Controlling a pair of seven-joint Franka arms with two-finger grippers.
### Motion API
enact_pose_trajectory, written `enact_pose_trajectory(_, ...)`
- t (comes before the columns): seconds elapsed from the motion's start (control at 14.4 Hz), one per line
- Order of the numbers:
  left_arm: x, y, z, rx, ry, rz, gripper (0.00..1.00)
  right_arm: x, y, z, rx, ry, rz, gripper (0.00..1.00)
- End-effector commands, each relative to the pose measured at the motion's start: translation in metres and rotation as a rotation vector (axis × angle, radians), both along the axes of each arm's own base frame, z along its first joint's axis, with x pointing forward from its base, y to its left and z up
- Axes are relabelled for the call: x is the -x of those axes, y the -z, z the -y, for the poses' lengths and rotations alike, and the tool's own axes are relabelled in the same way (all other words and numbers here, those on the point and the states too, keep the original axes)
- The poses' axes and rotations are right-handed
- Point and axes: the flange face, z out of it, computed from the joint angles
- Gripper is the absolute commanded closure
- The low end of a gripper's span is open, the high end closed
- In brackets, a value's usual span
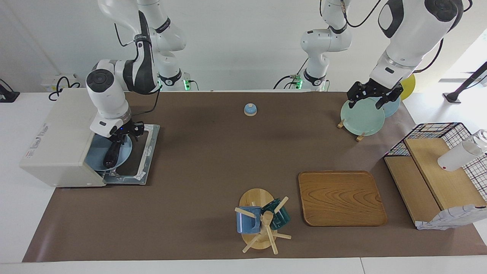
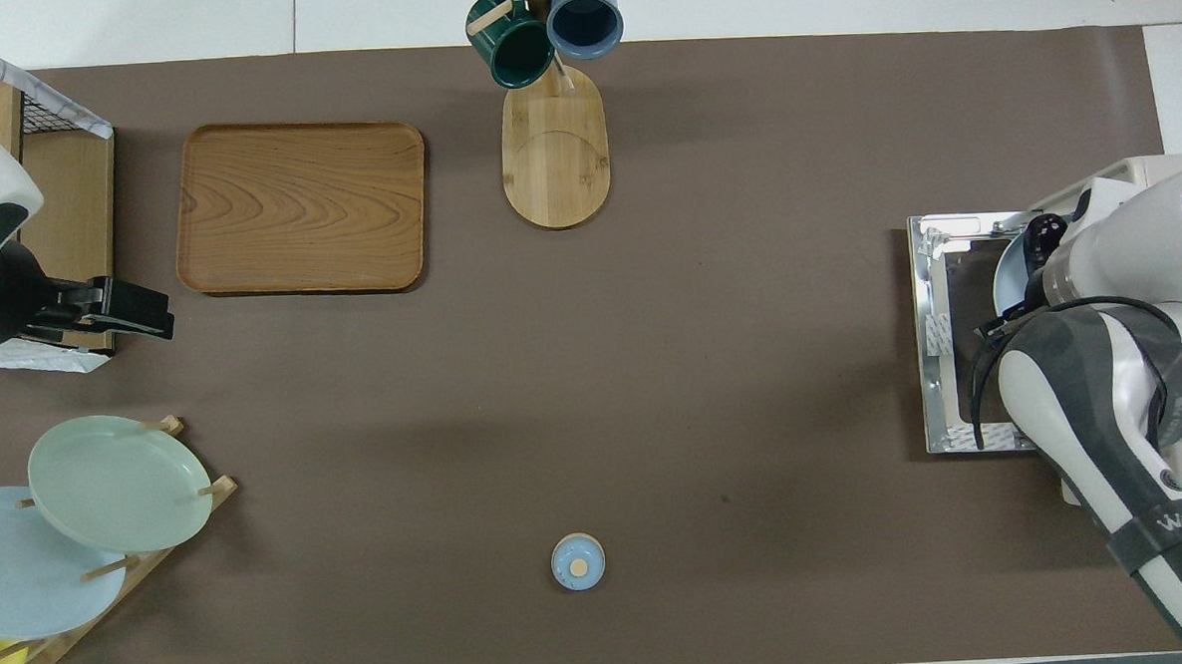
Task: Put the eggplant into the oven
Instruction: 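Insert the eggplant into the oven and open the right gripper, then push the oven door shut with the right gripper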
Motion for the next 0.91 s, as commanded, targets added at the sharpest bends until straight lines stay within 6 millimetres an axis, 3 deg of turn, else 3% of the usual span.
enact_pose_trajectory(0.0, -0.001, -0.001, -0.002, -0.015, 0.013, 0.001, 0.0, -0.017, -0.017, -0.041, -0.024, -0.027, 0.028, 0.58)
enact_pose_trajectory(0.07, -0.001, -0.001, -0.003, -0.015, 0.011, 0.001, 0.0, -0.018, -0.008, -0.057, -0.028, -0.022, 0.067, 0.87)
enact_pose_trajectory(0.14, -0.001, 0.0, -0.003, -0.015, 0.011, -0.001, 0.0, -0.017, 0.012, -0.075, -0.033, -0.023, 0.077, 1.0)
enact_pose_trajectory(0.21, -0.001, 0.0, -0.002, -0.015, 0.013, -0.001, 0.0, -0.018, 0.029, -0.087, -0.039, -0.005, 0.103, 1.0)
enact_pose_trajectory(0.42, -0.001, -0.001, -0.002, -0.015, 0.013, 0.001, 0.0, -0.019, 0.068, -0.089, -0.041, 0.016, 0.09, 1.0)
enact_pose_trajectory(0.63, -0.001, 0.0, -0.002, -0.015, 0.013, -0.001, 0.0, -0.014, 0.088, -0.086, -0.04, 0.055, 0.076, 1.0)
enact_pose_trajectory(0.84, 0.0, -0.001, -0.002, -0.015, 0.013, 0.001, 0.0, -0.01, 0.093, -0.085, -0.037, 0.052, 0.063, 1.0)
